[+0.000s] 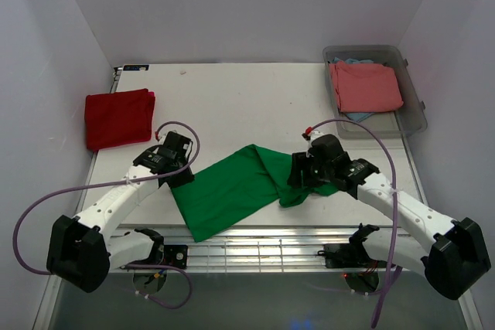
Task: Fold and stack the t-shirts
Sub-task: Move the tshirt to the center of the board
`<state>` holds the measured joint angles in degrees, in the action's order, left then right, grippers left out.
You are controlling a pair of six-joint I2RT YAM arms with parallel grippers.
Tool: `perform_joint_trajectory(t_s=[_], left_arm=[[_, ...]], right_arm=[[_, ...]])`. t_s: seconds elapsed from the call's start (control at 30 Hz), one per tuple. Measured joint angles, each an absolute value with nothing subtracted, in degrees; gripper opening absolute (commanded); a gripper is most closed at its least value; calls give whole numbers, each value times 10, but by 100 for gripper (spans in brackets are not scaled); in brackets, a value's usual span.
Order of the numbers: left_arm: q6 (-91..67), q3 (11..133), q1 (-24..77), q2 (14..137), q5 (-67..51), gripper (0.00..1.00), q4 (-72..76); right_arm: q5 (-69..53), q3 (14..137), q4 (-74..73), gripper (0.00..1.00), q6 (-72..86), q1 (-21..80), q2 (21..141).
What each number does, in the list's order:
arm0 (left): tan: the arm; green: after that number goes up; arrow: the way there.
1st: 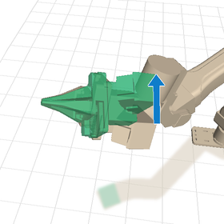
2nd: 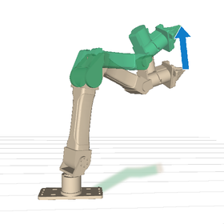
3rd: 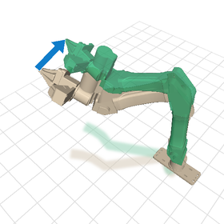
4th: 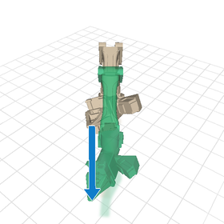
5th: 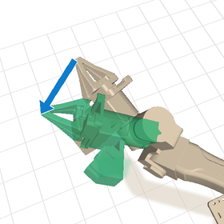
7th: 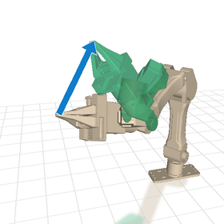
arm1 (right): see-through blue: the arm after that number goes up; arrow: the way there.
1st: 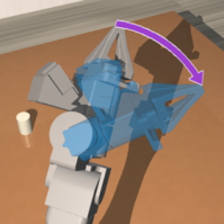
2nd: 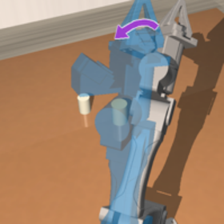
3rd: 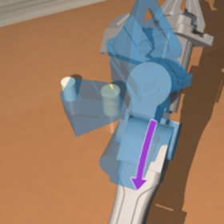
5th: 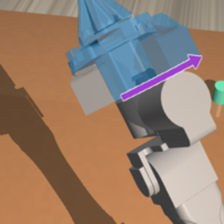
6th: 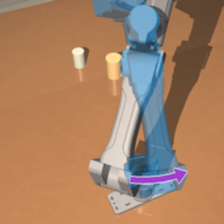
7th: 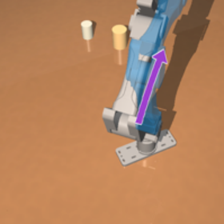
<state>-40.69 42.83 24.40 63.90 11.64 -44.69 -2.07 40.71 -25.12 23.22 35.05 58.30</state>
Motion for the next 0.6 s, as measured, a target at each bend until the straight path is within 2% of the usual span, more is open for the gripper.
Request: perform_joint_trajectory(t_s=[0.4, 0.57, 0.6], left_arm=[[-420, 445, 249, 807, 123, 37, -454], [-419, 452, 249, 846, 125, 38, -454], [-418, 456, 249, 852, 124, 38, -457]], right_arm=[[-30, 372, -212, 63, 256, 408, 642], [-26, 362, -194, 53, 267, 422, 679], [-24, 361, -193, 43, 267, 427, 688]])
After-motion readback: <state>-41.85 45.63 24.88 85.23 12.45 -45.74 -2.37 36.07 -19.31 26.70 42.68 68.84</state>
